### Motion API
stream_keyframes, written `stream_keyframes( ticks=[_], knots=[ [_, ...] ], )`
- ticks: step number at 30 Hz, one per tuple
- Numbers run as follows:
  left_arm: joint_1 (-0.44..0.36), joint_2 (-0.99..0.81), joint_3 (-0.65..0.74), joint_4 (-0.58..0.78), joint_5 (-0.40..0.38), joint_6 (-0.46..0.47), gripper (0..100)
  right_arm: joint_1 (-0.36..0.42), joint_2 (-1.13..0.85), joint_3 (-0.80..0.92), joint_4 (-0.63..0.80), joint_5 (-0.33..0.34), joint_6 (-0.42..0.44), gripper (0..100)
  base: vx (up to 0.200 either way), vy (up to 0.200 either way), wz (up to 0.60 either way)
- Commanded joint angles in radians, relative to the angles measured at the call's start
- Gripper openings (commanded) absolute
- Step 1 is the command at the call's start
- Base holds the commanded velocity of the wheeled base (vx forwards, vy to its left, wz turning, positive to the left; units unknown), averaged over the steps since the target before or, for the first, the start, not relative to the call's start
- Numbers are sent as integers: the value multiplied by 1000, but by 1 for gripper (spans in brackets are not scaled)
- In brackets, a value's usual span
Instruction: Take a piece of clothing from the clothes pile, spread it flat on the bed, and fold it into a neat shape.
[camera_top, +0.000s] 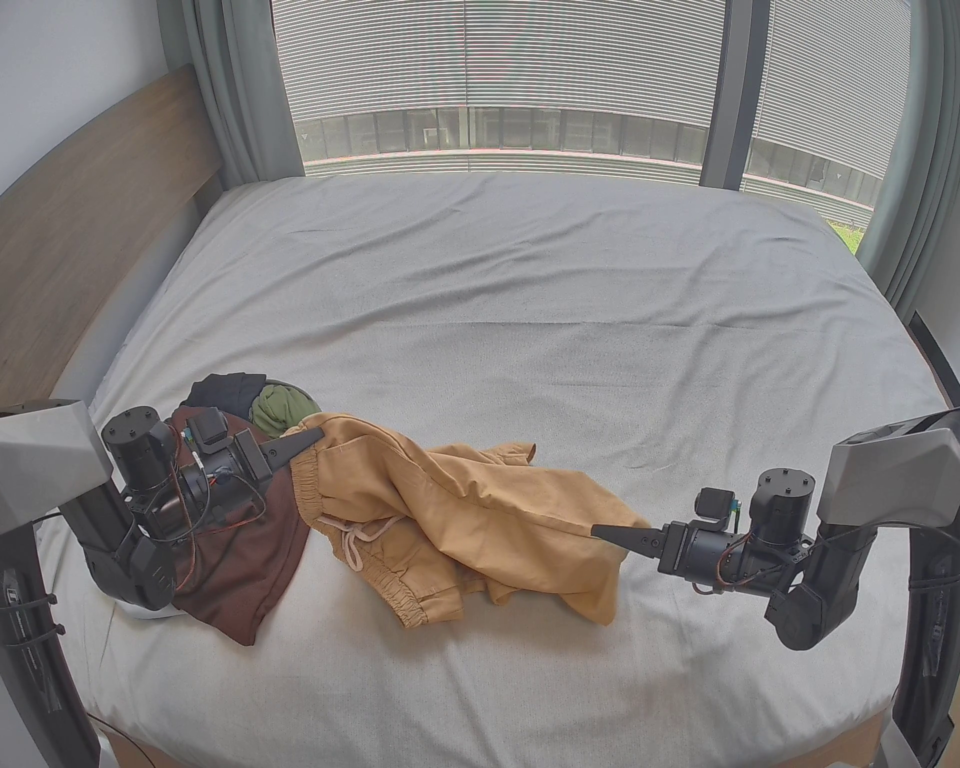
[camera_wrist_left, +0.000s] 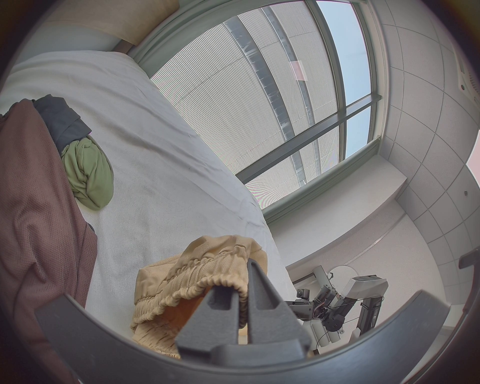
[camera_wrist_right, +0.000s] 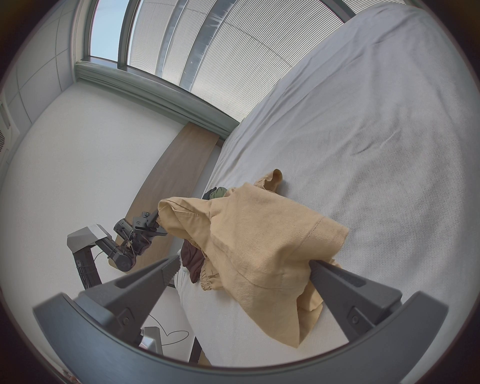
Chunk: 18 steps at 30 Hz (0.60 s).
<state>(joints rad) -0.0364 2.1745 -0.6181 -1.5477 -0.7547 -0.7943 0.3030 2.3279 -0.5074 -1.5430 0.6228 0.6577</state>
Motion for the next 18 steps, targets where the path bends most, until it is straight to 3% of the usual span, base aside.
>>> stream_keyframes(
  ticks=[1, 18],
  knots=[
    [0, 4, 0, 0, 0, 0, 0, -4, -35, 14, 0, 0, 0, 100, 0, 0, 0],
    [-2, 15, -5, 0, 6, 17, 0, -7, -85, 121, 0, 133, -26, 100, 0, 0, 0]
  ],
)
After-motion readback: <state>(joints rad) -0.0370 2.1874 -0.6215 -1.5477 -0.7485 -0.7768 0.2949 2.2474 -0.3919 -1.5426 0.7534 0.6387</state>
